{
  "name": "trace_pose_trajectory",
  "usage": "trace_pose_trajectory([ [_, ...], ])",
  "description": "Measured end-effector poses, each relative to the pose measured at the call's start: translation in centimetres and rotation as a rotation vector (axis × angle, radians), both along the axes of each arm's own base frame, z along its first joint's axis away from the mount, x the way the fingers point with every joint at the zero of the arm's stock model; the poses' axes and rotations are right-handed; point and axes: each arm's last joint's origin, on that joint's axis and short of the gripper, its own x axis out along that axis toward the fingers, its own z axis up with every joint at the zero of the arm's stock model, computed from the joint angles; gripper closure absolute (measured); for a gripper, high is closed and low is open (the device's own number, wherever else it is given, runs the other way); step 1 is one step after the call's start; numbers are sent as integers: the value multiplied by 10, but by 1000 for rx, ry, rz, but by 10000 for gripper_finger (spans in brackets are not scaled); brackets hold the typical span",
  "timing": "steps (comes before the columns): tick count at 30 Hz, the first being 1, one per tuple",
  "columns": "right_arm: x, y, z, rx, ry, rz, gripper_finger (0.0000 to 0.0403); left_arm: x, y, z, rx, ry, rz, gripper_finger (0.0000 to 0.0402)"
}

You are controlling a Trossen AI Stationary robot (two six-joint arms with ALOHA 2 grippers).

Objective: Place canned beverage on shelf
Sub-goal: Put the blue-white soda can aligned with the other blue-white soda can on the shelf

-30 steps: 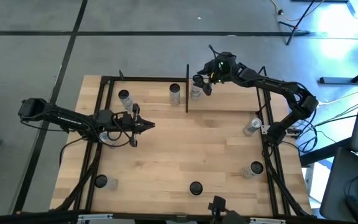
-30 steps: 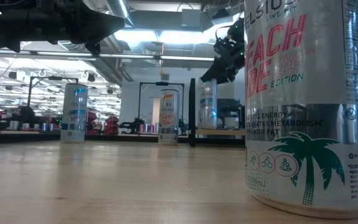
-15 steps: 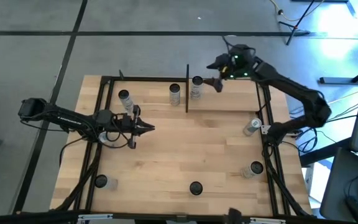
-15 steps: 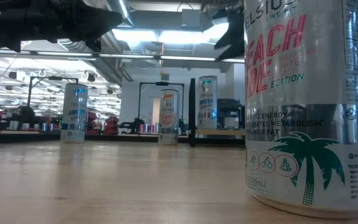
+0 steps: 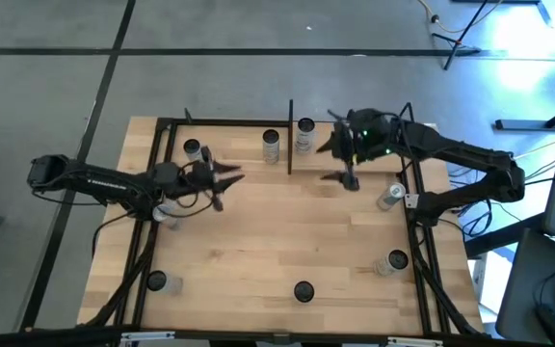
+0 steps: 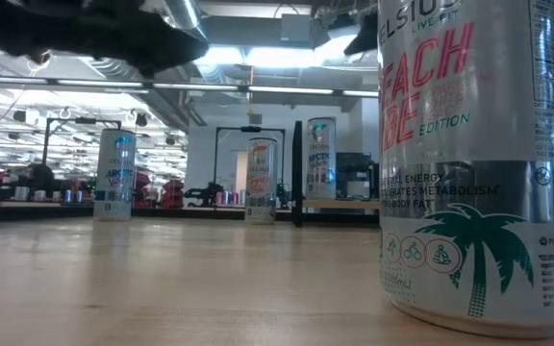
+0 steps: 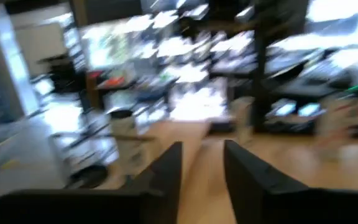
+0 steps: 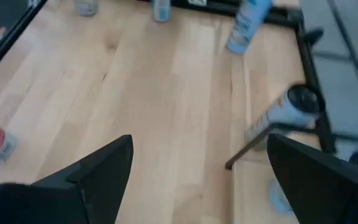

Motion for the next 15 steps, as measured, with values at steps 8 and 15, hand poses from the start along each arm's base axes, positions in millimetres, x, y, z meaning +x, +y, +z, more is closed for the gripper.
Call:
trace_pose_trajectory([
  [8, 1, 12, 0, -63, -6, 136, 71, 0, 28, 63, -211, 346, 218, 180],
  [15, -13, 17, -22, 59, 48, 102, 90, -23, 41, 103, -377, 450, 446, 171],
])
